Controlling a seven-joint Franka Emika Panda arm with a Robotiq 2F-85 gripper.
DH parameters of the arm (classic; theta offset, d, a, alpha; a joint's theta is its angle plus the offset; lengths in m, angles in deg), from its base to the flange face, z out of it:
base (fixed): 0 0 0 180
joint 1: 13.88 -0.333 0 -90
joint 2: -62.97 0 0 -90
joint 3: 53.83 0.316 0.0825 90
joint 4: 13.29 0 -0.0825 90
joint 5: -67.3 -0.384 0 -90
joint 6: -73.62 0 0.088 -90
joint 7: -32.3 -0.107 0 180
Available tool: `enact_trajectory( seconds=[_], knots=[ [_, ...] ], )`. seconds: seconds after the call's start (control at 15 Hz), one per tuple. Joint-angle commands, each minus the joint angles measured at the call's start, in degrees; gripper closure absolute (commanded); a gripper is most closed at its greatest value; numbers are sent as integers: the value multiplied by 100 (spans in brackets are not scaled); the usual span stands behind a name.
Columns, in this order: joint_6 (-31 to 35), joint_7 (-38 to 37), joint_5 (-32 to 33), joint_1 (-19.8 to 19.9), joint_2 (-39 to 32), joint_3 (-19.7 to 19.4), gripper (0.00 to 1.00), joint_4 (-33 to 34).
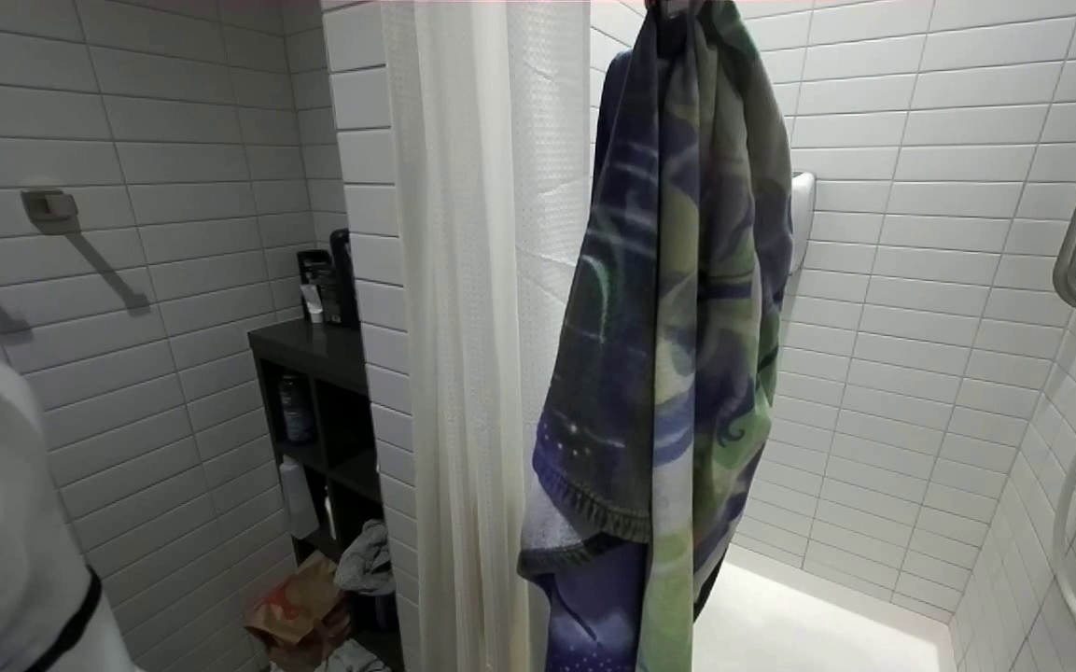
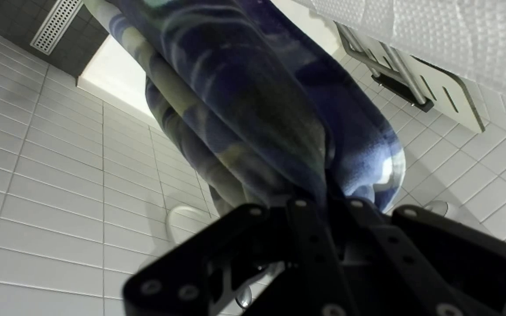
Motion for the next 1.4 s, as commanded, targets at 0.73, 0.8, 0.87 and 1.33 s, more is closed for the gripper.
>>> enact_trajectory(
  seconds=[0.73,0.8,0.87,1.33],
  knots=[
    [809,-584,-463,-55,-329,-50,97,156],
    [1042,-716,-587,-56,-404,-46,97,215],
    [1290,-848,-716,-61,-507,-45,97,310],
    [1816,-1576,-1030,-91,-1391,-58,97,1331]
  ],
)
